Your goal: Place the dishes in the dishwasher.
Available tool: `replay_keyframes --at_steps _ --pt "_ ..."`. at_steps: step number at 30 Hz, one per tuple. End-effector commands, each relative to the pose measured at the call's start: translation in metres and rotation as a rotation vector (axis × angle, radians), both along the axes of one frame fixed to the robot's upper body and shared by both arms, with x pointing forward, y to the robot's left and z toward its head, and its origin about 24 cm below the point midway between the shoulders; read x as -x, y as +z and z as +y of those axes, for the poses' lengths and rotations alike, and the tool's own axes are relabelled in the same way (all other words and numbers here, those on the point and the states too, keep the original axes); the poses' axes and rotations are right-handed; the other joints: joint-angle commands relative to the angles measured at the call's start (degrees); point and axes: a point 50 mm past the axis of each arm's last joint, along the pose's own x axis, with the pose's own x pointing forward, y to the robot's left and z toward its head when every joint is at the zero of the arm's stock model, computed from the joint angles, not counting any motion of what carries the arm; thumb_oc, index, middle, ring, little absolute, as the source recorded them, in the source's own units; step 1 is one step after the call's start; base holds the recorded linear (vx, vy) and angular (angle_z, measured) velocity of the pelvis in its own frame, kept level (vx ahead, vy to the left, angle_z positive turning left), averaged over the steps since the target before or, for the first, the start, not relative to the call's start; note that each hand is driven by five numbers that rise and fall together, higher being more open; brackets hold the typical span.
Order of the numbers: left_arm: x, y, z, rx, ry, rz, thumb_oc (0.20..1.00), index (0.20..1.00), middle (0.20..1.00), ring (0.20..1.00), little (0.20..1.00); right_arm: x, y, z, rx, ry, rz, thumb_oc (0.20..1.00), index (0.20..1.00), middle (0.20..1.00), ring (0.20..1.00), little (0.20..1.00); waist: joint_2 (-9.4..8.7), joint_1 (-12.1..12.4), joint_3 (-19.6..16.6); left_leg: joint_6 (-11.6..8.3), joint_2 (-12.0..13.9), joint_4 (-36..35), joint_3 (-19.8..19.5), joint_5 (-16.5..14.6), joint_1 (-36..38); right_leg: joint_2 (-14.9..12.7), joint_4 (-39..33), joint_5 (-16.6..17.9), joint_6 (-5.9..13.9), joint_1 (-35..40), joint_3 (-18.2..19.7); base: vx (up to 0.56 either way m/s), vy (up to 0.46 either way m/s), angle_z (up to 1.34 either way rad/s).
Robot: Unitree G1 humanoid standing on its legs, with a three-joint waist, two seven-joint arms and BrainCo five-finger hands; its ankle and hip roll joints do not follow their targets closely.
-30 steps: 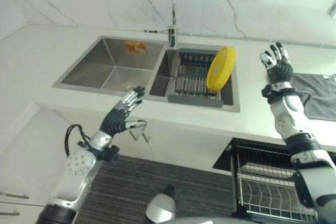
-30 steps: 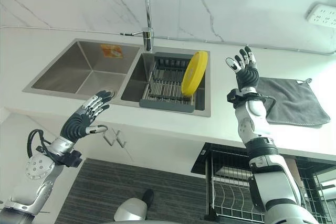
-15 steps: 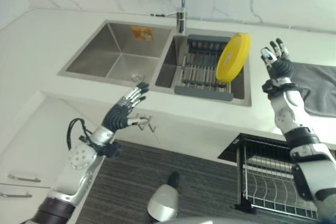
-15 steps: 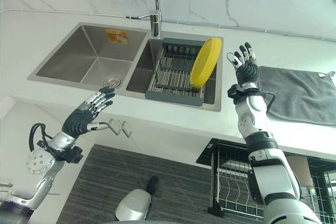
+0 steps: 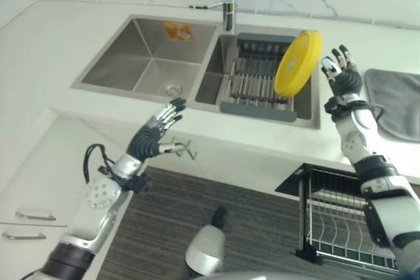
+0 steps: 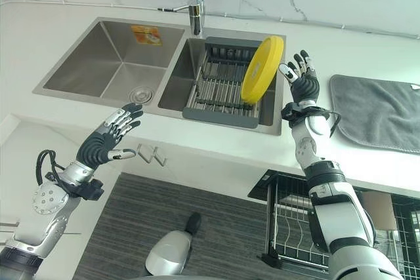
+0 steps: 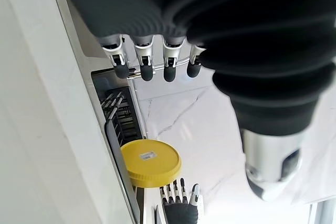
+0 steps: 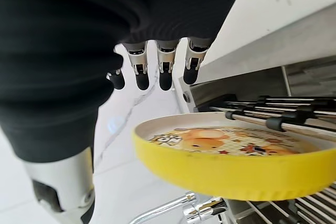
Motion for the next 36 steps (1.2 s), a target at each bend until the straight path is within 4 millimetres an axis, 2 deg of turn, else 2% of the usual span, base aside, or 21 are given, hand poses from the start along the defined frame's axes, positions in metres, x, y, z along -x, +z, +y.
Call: replay_keyframes --at_steps 1,22,36 --pt "-0.003 0.013 -0.003 0.043 -0.027 -0.084 1.000 1.000 1.000 1.000 1.000 -0.004 0.055 0.002 0.073 0.024 -0.164 1.000 1.000 1.000 1.000 1.000 1.97 2.28 -2.08 4.71 -3.03 -0.12 2.03 -4.43 2.51 -1.23 11.23 -3.32 0.38 -4.60 5.23 0.00 0.000 0.00" --pt "-0.004 0.010 -0.008 0.071 -0.025 -0.083 1.000 1.000 1.000 1.000 1.000 -0.008 0.058 0.033 0.103 0.095 -0.144 1.000 1.000 1.000 1.000 1.000 2.85 2.29 -0.92 4.30 -3.17 0.45 1.47 -3.85 1.64 -1.56 12.34 -3.84 -0.19 -5.69 5.02 0.00 0.003 0.01" --pt "-0.003 0.008 -0.010 0.075 -0.035 -0.064 1.000 1.000 1.000 1.000 1.000 -0.013 0.057 0.028 0.129 0.055 -0.073 1.000 1.000 1.000 1.000 1.000 2.93 2.59 -0.95 4.24 -3.31 0.41 1.19 -3.83 1.76 -1.99 12.82 -3.87 -0.33 -5.74 4.96 0.00 0.000 0.00"
